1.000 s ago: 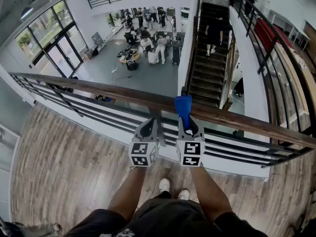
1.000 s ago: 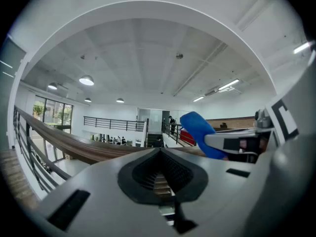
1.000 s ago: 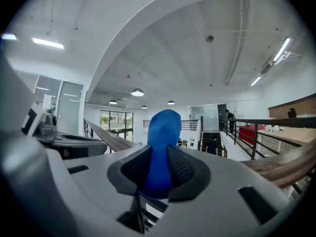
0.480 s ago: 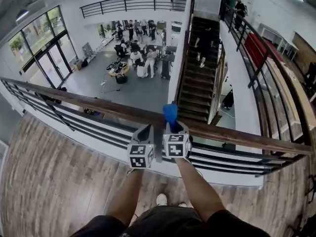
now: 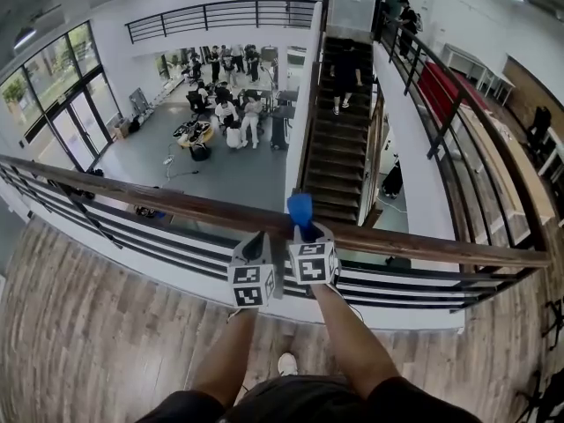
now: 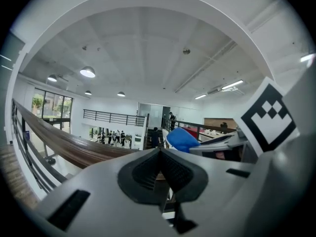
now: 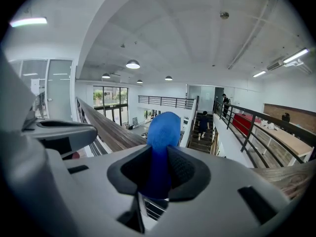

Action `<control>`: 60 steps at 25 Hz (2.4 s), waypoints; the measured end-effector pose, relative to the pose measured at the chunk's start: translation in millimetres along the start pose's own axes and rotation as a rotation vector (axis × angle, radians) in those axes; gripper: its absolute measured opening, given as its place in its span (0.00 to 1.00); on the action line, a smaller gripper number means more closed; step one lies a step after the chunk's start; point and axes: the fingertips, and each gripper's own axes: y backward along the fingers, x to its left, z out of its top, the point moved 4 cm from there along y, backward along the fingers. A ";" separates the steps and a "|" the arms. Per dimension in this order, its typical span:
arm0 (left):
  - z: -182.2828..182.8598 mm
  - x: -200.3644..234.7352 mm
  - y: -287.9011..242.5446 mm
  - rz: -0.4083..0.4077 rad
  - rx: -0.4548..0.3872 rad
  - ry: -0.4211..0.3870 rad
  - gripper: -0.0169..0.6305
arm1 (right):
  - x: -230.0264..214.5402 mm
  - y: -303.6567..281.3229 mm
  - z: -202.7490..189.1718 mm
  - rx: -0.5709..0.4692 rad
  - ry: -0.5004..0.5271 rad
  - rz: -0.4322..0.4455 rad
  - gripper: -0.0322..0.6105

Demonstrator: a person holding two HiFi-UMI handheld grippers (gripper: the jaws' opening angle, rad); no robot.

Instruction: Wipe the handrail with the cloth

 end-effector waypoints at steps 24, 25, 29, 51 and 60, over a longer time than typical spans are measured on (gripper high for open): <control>-4.5 -153.1 -47.8 -0.085 0.037 -0.070 0.03 | -155.5 61.3 -42.8 0.057 -0.056 -0.056 0.20; -3.8 -161.6 -50.9 -0.090 0.043 -0.073 0.03 | -163.0 65.2 -44.0 0.058 -0.058 -0.057 0.20; -3.3 -200.3 -61.6 -0.114 0.056 -0.082 0.03 | -200.8 82.5 -53.6 0.057 -0.062 -0.076 0.20; -12.6 -399.6 -101.9 -0.168 0.076 -0.094 0.03 | -389.6 176.1 -111.3 0.035 -0.090 -0.109 0.20; -19.4 -528.9 -109.9 -0.226 0.075 -0.125 0.03 | -482.2 229.7 -147.1 0.042 -0.089 -0.120 0.20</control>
